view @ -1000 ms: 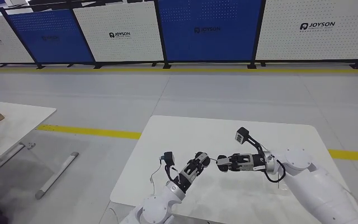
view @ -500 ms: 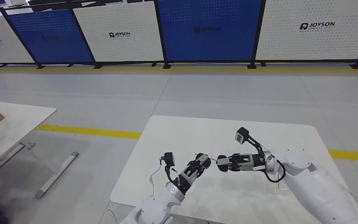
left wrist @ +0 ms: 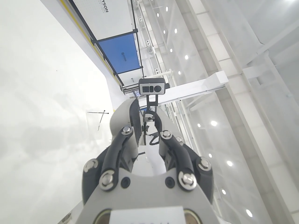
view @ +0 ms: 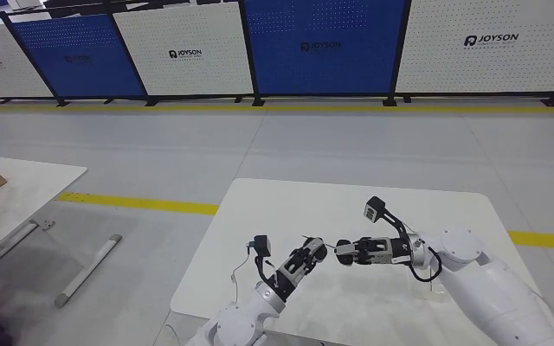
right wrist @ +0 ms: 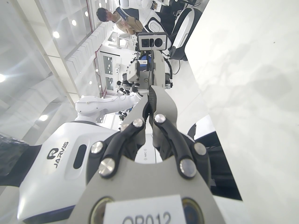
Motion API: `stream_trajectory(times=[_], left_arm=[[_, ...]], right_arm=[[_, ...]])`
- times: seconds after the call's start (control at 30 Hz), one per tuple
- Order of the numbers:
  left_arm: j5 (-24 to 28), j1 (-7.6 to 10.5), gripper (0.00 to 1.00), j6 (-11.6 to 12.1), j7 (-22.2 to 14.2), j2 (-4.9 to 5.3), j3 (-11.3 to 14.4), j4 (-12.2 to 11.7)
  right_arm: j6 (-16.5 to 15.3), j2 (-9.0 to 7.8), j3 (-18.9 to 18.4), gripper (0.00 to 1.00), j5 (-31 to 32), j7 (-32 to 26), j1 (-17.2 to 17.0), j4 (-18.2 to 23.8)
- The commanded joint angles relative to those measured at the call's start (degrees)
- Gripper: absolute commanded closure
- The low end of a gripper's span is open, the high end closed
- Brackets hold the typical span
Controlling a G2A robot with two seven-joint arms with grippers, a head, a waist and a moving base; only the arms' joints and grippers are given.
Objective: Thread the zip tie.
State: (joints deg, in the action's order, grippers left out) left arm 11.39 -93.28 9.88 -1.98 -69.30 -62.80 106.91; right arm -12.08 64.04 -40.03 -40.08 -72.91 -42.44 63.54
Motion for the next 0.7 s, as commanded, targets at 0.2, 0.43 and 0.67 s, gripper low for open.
stream_trajectory(times=[0.2,0.43,0.67], left_arm=[[-0.67,0.05,1.00,0.07,0.01,-0.07,0.08,-0.11],[-1.56,0.04,1.00,0.39,0.64,-0.16,0.20,-0.24],[-3.52,-0.13,1.00,1.01,1.36,-0.23,0.43,-0.47]], right_arm=[[0.00,0.00,0.00,1.00,0.00,0.00,0.00,0.00],[0.16,0.01,-0.23,1.00,0.33,1.63,-0.78,0.95],[0.79,-0.46,-2.48,1.00,1.42,1.76,-2.51,2.74]])
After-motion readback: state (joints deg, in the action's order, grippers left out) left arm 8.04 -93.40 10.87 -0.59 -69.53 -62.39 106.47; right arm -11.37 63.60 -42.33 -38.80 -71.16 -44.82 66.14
